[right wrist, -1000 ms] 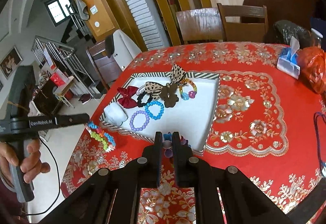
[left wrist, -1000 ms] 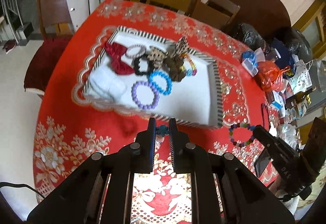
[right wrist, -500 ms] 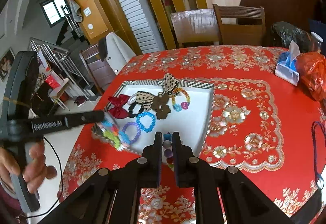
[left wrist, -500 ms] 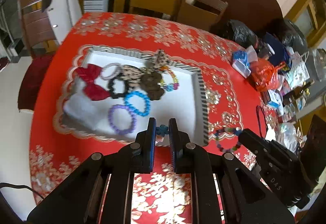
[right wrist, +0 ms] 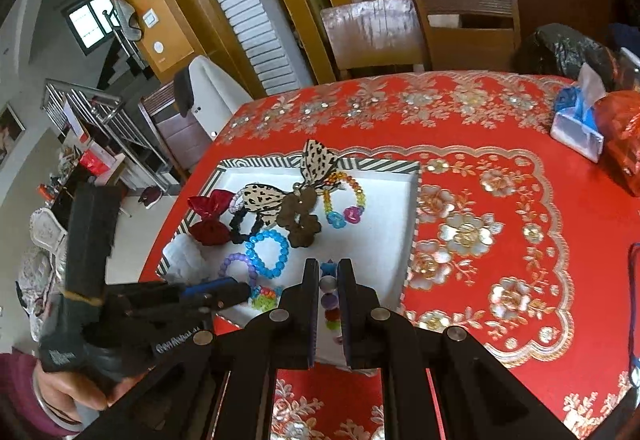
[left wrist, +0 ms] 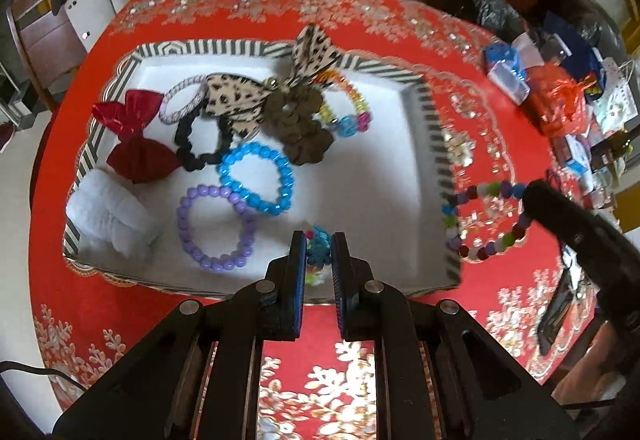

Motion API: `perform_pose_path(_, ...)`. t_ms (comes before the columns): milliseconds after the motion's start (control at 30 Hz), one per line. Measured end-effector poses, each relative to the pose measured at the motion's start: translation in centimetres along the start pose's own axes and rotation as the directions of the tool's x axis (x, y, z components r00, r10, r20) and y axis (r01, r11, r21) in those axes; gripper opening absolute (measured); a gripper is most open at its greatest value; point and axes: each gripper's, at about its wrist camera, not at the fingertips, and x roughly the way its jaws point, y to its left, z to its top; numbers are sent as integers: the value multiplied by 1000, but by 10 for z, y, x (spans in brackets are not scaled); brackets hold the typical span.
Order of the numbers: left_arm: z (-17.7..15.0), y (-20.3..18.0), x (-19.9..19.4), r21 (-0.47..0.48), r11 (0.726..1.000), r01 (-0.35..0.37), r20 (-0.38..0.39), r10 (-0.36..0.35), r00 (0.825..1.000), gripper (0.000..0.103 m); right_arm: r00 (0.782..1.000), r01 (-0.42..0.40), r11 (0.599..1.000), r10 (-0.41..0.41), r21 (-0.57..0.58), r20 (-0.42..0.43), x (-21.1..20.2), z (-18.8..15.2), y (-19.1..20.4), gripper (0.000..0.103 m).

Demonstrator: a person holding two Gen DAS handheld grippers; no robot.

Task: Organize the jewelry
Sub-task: 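Carry both bracelets into the tray and open both tools to release them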

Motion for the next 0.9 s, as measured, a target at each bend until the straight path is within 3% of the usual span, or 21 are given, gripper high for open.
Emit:
perform_pose_path(333,1,30,20,-17,999,-31,-38,30,999,11,994,-64,998,61,-27,-91,48,19,15,9)
perform_pose_path(500,1,35,27,-23,999,-34,-54,32,998,11,988,-58,998,56,-9,-141,70,19,6,9)
perform_pose_path(900,11,32,48,-23,999,-37,-78,35,996,11,969,140,990,-140,-17,-204,110,28,-34,9)
